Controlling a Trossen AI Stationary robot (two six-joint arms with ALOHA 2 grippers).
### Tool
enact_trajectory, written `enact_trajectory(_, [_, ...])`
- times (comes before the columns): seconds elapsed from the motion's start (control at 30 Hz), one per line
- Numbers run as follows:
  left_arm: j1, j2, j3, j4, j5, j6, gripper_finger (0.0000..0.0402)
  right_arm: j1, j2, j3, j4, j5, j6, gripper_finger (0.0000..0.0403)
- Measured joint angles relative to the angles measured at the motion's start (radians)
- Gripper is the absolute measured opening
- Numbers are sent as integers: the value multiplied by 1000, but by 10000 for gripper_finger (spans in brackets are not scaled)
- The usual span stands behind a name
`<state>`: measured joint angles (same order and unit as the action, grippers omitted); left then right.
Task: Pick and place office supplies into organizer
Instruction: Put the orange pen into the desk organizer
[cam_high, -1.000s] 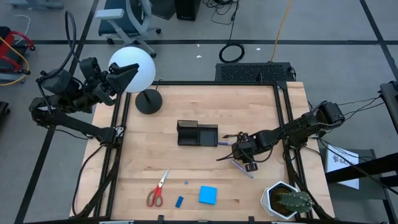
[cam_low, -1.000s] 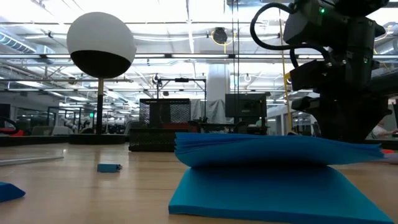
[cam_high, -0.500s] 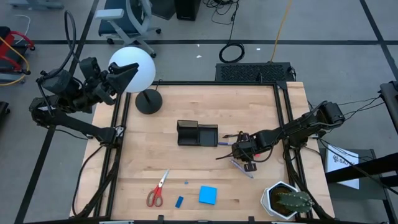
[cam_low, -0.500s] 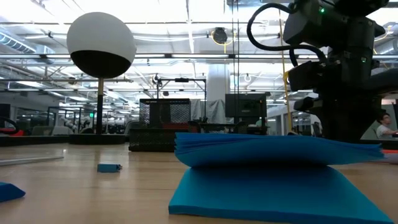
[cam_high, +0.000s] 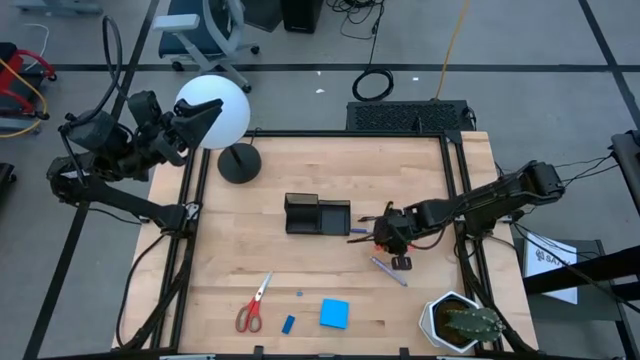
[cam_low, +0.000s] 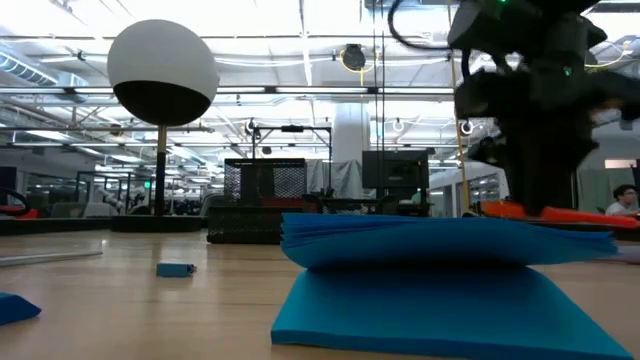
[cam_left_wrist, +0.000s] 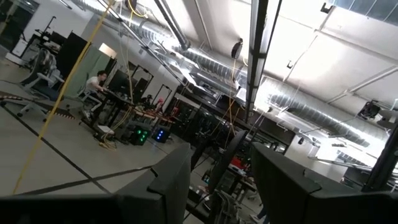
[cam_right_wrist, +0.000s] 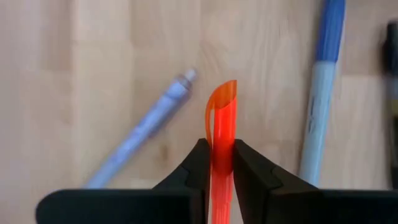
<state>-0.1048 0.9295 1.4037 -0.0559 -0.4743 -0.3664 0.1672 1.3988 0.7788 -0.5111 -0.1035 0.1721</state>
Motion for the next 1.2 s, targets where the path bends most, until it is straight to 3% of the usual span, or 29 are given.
enact_trajectory(0.27, [0,0,0,0,0,0,173,-71,-100,1,55,-8,100,38])
enact_trajectory(0.47, [0,0,0,0,0,-3,173,-121,-150,2,219,-7,181,37])
enact_trajectory(0.73, [0,0,0,0,0,-13,173,-180,-151,2,536,-4,270,37])
enact_trajectory(1.2, [0,0,0,-3,0,-13,172,-299,-100,4,866,75,290,37])
